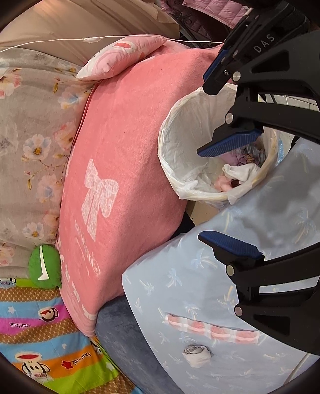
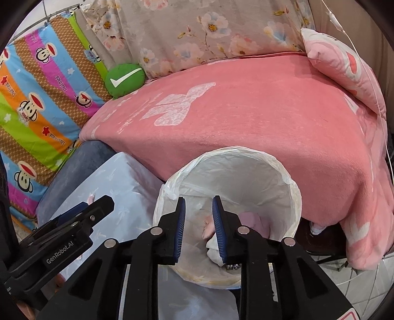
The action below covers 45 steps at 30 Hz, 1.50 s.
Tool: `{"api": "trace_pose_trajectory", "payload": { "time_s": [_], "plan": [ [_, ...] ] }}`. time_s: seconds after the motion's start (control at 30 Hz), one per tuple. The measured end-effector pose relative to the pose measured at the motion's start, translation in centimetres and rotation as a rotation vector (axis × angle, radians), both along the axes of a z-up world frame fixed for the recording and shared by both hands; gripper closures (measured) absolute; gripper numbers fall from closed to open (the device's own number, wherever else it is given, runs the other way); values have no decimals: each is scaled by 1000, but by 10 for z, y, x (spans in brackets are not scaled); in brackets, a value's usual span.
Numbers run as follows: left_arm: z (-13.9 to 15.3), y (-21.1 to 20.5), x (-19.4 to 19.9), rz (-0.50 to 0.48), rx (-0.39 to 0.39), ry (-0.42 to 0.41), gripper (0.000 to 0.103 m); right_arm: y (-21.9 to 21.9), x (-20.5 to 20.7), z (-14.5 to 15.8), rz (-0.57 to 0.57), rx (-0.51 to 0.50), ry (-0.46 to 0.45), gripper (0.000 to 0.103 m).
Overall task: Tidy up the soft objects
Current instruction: 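Lower both tools over the white bin and open them to drop the items, then move both tools back over the table toward the grey sock and striped strip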
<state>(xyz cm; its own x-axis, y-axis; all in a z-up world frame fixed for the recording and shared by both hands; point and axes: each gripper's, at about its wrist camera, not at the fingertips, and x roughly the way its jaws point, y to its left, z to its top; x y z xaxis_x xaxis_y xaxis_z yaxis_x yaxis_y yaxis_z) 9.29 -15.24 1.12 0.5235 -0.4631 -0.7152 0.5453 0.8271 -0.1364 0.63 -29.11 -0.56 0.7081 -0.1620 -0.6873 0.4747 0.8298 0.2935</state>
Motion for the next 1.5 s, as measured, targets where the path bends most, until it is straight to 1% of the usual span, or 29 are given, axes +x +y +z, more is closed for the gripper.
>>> {"api": "trace_pose_trajectory", "payload": {
  "time_s": [0.1, 0.27, 0.4, 0.77, 0.93, 1.5],
  "plan": [
    [-2, 8, 0, 12, 1, 4, 43, 11, 2, 2, 20, -18, 6, 72],
    [-4, 22, 2, 42, 0, 12, 43, 31, 8, 2, 61, -38, 25, 71],
    [-3, 36, 4, 68, -5, 13, 43, 44, 11, 3, 78, -47, 30, 65],
    [-5, 78, 9, 140, -19, 23, 43, 85, 23, 4, 152, -66, 47, 63],
    [-7, 100, 12, 181, -18, 25, 43, 106, 30, 2, 189, -75, 54, 59],
    [-23, 180, 31, 322, -21, 57, 43, 183, 67, -8, 330, -111, 101, 59]
  ]
}}
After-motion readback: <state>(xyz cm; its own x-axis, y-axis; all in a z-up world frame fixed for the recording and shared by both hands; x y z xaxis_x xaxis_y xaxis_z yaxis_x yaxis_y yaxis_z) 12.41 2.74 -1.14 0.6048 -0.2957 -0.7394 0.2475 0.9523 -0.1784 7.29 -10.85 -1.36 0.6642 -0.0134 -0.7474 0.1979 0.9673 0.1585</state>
